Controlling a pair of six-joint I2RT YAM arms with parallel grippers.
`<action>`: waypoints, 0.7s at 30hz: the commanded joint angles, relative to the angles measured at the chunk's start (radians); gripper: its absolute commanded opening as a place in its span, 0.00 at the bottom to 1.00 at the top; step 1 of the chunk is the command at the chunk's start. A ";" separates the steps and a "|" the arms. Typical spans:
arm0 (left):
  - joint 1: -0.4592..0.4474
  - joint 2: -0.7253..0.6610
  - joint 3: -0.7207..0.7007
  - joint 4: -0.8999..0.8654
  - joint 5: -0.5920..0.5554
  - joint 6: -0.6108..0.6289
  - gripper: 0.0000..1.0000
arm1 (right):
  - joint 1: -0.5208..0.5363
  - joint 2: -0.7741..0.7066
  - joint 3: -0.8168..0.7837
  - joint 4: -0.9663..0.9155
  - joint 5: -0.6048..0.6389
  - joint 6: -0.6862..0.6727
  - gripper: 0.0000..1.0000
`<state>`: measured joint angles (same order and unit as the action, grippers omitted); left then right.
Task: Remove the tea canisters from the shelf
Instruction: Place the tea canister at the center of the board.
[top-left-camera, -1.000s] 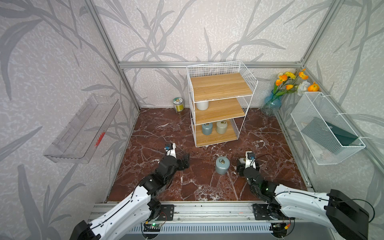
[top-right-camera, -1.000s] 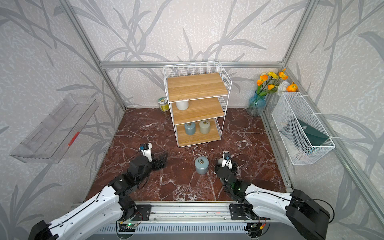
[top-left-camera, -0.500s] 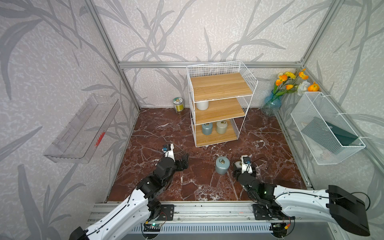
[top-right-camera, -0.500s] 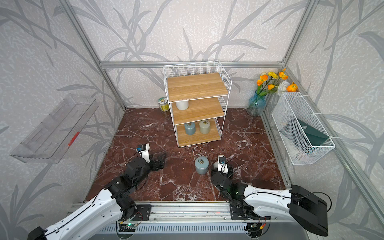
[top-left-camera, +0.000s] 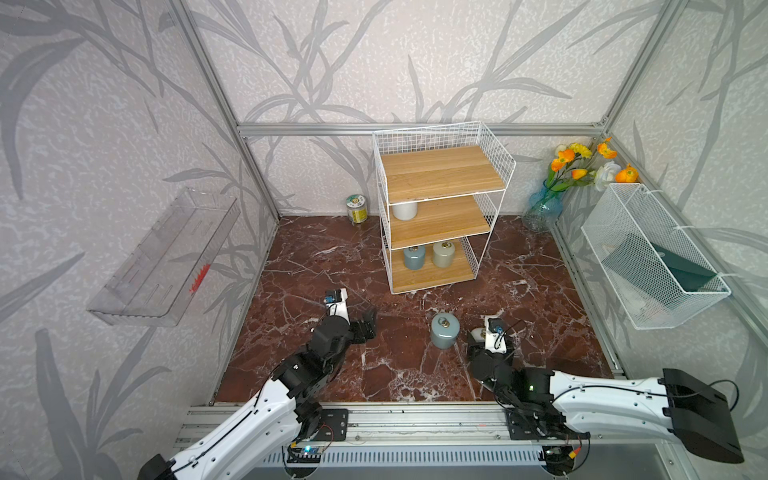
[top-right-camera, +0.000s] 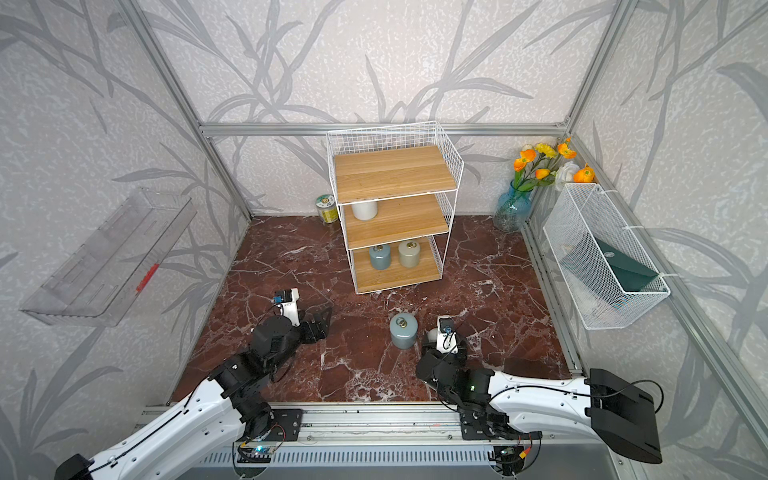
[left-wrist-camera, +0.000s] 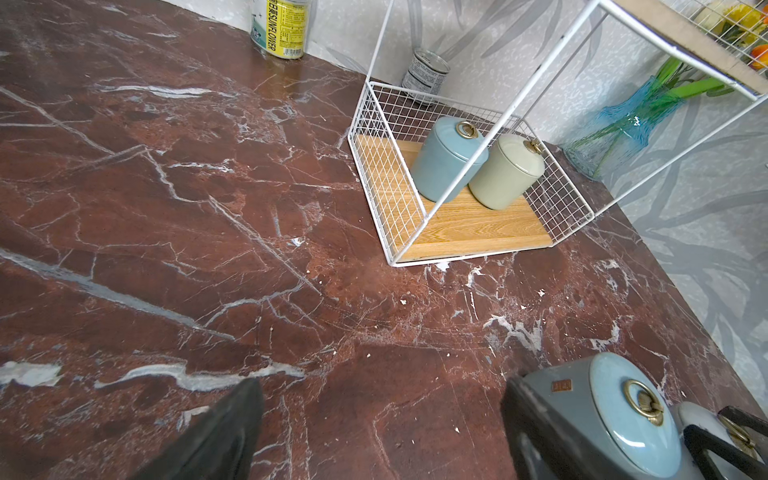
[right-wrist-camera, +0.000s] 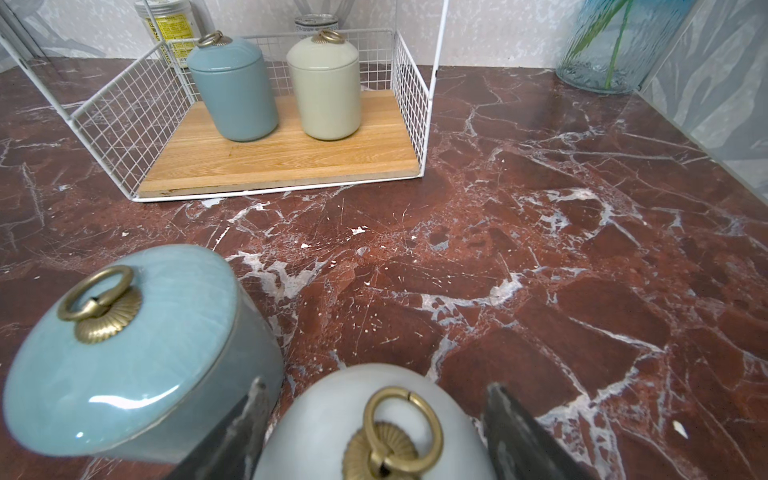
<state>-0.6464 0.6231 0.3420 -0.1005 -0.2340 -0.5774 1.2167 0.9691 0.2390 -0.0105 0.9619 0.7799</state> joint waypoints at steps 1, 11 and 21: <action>-0.004 -0.026 -0.021 -0.015 -0.016 -0.005 0.91 | 0.029 0.026 0.010 -0.162 -0.052 0.101 0.67; -0.004 -0.081 -0.051 -0.032 -0.027 -0.022 0.91 | 0.080 0.006 0.043 -0.307 -0.087 0.199 0.73; -0.005 -0.103 -0.068 -0.034 -0.035 -0.033 0.91 | 0.081 0.049 0.059 -0.328 -0.166 0.219 0.79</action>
<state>-0.6472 0.5308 0.2897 -0.1257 -0.2485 -0.6033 1.2888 0.9966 0.3145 -0.2485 0.9474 0.9470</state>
